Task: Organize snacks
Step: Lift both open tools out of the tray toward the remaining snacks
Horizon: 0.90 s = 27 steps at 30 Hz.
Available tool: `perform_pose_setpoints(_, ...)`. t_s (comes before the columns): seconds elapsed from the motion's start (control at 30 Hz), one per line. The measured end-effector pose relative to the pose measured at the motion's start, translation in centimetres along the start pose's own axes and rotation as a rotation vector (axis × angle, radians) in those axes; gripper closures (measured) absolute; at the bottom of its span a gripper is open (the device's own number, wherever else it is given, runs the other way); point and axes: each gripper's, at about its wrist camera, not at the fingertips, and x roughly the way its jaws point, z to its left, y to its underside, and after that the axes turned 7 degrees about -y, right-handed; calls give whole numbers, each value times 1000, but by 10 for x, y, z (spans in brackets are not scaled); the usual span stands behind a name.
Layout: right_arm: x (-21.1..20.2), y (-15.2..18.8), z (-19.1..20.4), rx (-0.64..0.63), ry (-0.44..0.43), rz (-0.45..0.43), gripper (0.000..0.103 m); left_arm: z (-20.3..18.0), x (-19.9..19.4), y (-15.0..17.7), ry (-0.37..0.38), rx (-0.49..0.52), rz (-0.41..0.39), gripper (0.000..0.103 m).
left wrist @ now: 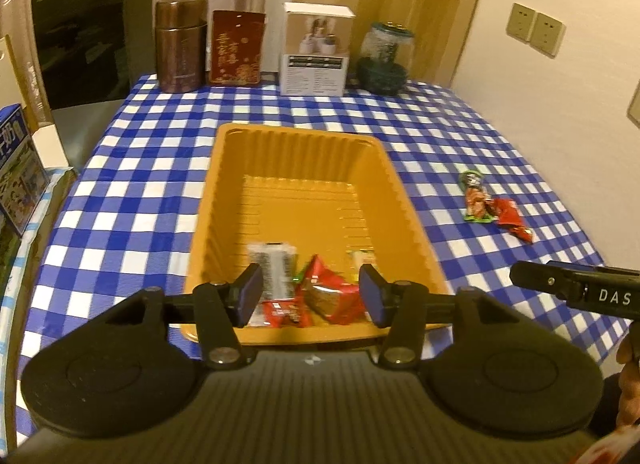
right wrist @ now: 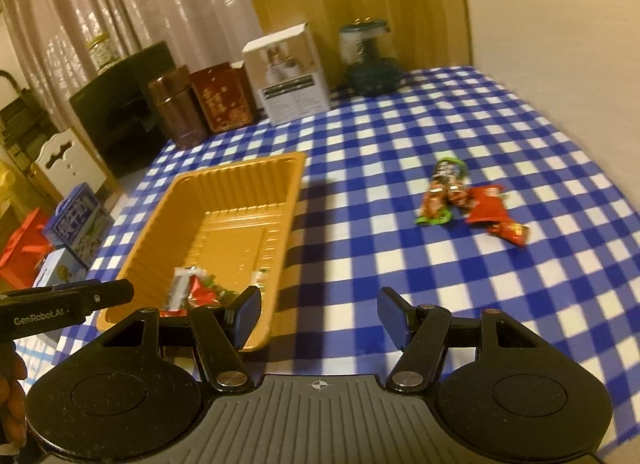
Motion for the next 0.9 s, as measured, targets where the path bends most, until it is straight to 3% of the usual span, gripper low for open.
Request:
perform_pose_setpoints(0.4,-55,3,-39,74,88,-72,39,-50,-15,-2,76,62,-23,37)
perform_pose_setpoints(0.9,-94,4,-82,141,145,-145,39,-103,-16,-7,139,122,-36,24)
